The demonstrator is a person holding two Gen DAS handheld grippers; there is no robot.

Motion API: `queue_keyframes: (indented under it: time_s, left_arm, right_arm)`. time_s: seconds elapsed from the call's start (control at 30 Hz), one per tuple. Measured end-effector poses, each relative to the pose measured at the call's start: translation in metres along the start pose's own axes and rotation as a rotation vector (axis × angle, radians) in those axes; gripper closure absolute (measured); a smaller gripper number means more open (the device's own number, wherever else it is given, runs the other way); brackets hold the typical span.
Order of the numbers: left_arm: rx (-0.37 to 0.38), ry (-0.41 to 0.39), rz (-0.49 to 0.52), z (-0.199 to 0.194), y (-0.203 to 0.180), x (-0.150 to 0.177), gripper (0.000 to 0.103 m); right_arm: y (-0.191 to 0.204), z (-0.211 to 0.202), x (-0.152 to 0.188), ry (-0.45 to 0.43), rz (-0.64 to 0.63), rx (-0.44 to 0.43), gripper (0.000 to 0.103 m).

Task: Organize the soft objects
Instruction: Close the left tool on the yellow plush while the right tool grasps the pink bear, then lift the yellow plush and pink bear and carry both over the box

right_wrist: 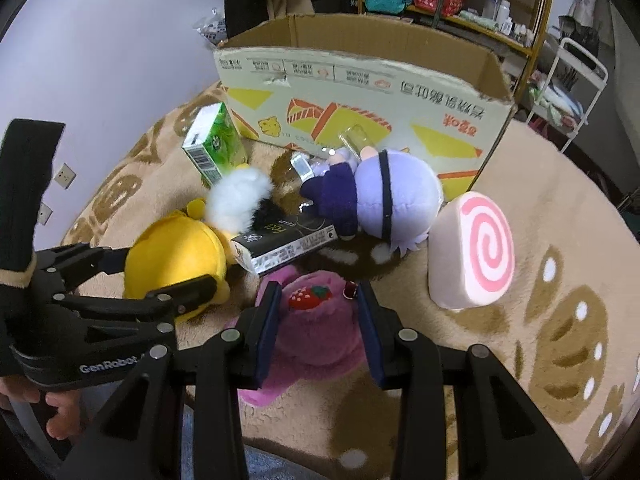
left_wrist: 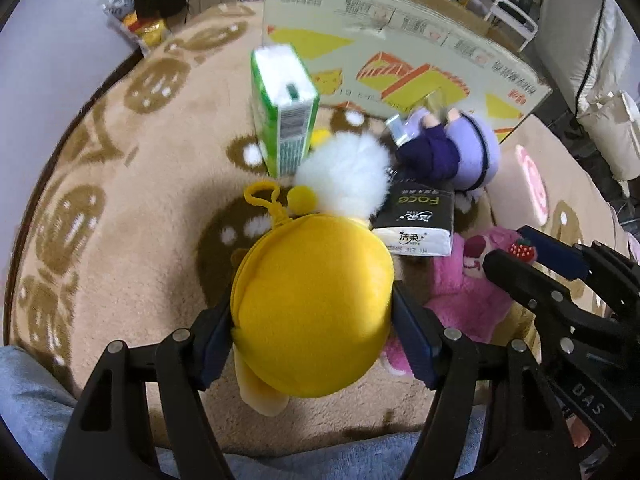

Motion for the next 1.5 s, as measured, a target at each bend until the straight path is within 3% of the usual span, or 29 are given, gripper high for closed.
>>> queue_keyframes:
  time_s: [0.13, 0.43, 0.57, 0.83, 0.97, 1.17, 1.5]
  left_arm:
    - [-0.018, -0.067, 0.004, -0.022, 0.001, 0.006, 0.031]
    - [0.022, -0.271, 0.028, -0.075, 0.001, -0.003, 0.031]
    - [-0.044, -0.386, 0.055, -0.099, 0.000, -0.009, 0.031]
    - [-0.045, -0.510, 0.067, -0.139, 0.002, -0.025, 0.031]
    - [-0.025, -0.564, 0.060, -0.160, 0.000, -0.040, 0.031]
    - [-0.054, -0.656, 0.089, -0.186, -0.006, -0.066, 0.031]
    - [-0.055, -0.797, 0.115, -0.217, -0.022, -0.124, 0.030]
  right_arm:
    - [-0.005, -0.010, -0.001, -0.041, 0.012, 0.021, 0.064]
    - [-0.024, -0.047, -0.015, -0.171, 0.069, 0.058, 0.064]
    - [-0.039, -0.070, -0.024, -0.248, 0.113, 0.067, 0.064]
    - [-0.054, -0.117, -0.046, -0.393, 0.167, 0.054, 0.064]
    - [-0.057, -0.142, -0.056, -0.477, 0.165, 0.050, 0.064]
    - [-0.067, -0.176, -0.079, -0.587, 0.199, 0.036, 0.064]
    - [-0.080, -0.199, -0.129, -0.688, 0.186, 0.069, 0.064]
Point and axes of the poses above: each gripper's, at about its wrist camera, not at the fingertips, and z roughly the way its jaws point, y to its left, x to its underside, the point moved 5 cm from there along z, roughly the way its jaws point
